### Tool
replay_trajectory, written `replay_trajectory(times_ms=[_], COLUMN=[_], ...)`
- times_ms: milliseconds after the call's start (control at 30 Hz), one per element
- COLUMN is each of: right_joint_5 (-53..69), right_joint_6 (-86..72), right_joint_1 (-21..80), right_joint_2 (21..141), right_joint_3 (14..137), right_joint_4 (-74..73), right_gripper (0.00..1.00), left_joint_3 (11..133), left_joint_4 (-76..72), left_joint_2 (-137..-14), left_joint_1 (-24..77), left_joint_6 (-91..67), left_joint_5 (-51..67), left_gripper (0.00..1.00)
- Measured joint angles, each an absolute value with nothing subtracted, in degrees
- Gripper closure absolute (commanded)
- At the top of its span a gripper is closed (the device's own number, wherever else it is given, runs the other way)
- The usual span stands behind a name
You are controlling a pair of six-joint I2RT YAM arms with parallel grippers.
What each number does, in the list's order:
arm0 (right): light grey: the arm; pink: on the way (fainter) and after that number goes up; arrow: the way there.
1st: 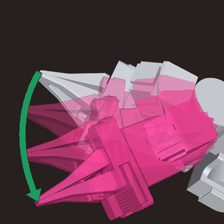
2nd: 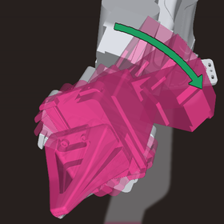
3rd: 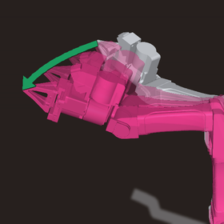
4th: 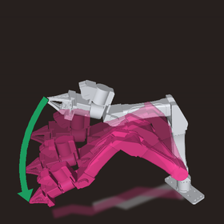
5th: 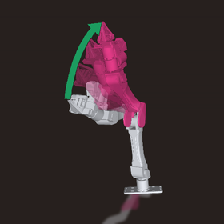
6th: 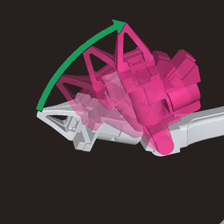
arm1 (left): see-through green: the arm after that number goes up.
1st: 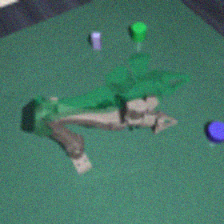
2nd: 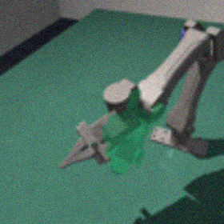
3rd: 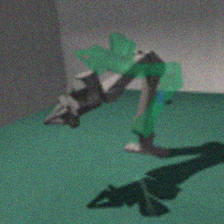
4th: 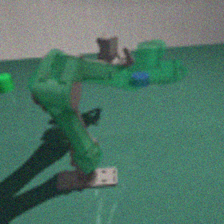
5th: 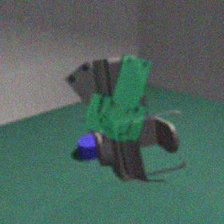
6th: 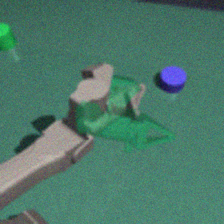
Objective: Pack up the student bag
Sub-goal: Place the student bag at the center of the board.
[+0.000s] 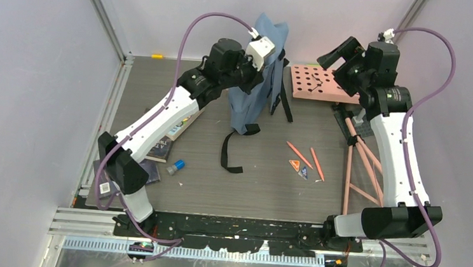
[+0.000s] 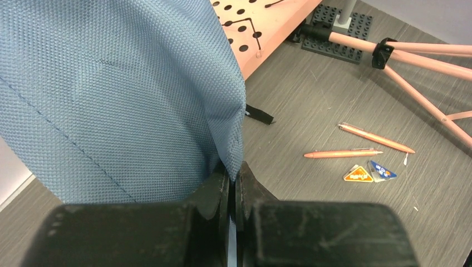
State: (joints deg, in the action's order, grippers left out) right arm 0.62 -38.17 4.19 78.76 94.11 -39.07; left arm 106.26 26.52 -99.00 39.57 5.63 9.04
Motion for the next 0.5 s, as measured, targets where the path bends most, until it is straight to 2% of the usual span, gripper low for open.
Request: replay_trajectory(times_ms=[300,500], right_joint_5=[8.3,11.7], right_joint_6=[-51.2,-54.6], right_joint_1=[5.4,8.5], right_joint_2=[80.4,84.1], right_joint_3=[97.8,99.7], right_joint_4=[-38.1,-37.3], right_gripper=[0.13,0.17], left_joint_3=[103.8,103.5], left_joint_4=[26.4,26.5], left_joint_2=[-97.4,-97.4], left_joint_1=[41.0,42.9], left_joint_6=[4.8,3.8], left_joint_5=[9.1,9.3], left_gripper=[1.0,1.0])
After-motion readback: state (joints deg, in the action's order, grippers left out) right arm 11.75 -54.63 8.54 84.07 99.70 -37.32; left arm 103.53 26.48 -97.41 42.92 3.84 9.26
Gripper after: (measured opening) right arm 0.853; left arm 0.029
